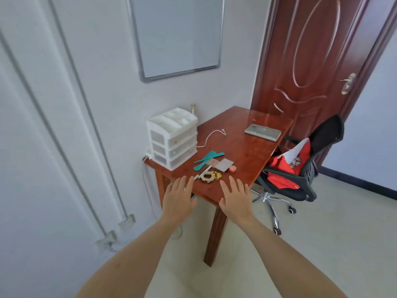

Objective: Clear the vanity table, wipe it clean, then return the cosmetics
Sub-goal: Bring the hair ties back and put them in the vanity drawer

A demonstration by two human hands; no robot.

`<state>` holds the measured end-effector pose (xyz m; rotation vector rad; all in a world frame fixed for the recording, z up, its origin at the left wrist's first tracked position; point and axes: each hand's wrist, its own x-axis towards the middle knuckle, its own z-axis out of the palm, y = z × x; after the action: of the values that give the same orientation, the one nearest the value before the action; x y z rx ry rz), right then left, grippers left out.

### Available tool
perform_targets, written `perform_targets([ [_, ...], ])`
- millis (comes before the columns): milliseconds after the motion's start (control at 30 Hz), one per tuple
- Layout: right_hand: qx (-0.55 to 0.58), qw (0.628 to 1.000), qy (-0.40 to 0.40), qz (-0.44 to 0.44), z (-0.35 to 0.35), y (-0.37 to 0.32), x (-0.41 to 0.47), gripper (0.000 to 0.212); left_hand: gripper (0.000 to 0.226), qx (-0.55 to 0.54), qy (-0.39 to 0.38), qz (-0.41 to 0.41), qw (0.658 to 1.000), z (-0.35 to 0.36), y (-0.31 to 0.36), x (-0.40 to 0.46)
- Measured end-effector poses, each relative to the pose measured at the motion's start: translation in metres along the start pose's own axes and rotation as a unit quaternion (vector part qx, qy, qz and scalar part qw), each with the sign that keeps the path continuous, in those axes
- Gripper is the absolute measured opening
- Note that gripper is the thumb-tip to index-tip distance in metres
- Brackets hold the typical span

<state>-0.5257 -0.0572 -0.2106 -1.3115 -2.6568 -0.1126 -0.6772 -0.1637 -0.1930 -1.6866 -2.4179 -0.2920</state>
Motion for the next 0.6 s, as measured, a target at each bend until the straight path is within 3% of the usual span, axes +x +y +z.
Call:
perform_targets([
  [100,0.021,0.998,-0.027,0.043,0.022,0.017,0.028,0.053,0.058,-0.010,-0.005,0.039,0.999,0.025,0.002,0.046],
  [333,0.035,0.994,-0.083,0.069,0.080,0.066,0.088,0.054,0.053,-0.011,-0.097,0.088,0.991,0.097,0.010,0.131],
  [600,0.045,0.988,-0.141,0.032,0.131,0.117,0.192,0.053,0.056,-0.015,-0.231,0.132,0.964,0.171,0.011,0.225],
])
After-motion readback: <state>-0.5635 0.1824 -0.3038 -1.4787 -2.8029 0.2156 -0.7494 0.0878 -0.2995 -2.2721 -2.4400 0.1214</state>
